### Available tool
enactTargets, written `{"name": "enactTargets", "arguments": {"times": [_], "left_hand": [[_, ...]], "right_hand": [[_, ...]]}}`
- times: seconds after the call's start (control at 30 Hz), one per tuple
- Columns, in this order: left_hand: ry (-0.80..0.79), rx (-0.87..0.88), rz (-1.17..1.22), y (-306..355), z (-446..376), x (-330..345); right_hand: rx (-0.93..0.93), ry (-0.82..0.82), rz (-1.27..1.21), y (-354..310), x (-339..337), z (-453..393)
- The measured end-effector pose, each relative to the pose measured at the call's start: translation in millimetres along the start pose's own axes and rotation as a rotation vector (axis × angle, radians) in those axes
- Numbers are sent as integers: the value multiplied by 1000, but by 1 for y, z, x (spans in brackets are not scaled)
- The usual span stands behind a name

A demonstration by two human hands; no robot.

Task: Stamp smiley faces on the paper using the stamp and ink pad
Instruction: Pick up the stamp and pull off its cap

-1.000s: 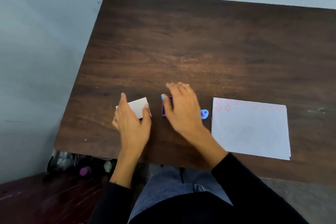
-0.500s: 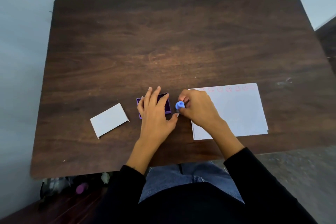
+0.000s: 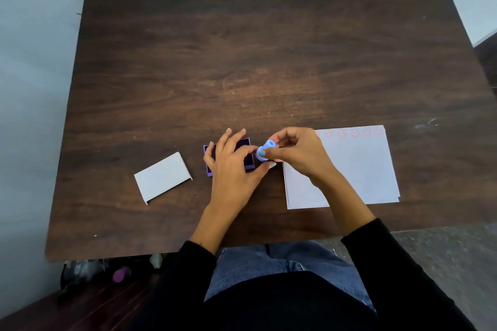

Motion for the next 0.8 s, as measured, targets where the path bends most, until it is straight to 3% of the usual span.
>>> {"name": "enactTargets", "arguments": {"times": [0.6, 0.67, 0.8], "left_hand": [[-16, 43, -38, 0, 5, 11], [-19, 43, -74, -1, 11, 16], [7, 96, -271, -3, 26, 28]], "right_hand": [[-154, -58, -30, 2, -11, 4], [-148, -25, -170, 1, -17, 4], [-11, 17, -734, 2, -28, 3]]}}
Point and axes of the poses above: each hand's wrist, its own z-axis away from the middle knuckle, its own x-axis out of the palm, y = z × x, the point moved 3 cm from there along -z, towards the middle knuckle, and after that the axes turned 5 degrees about -y, right-handed, at the moved point
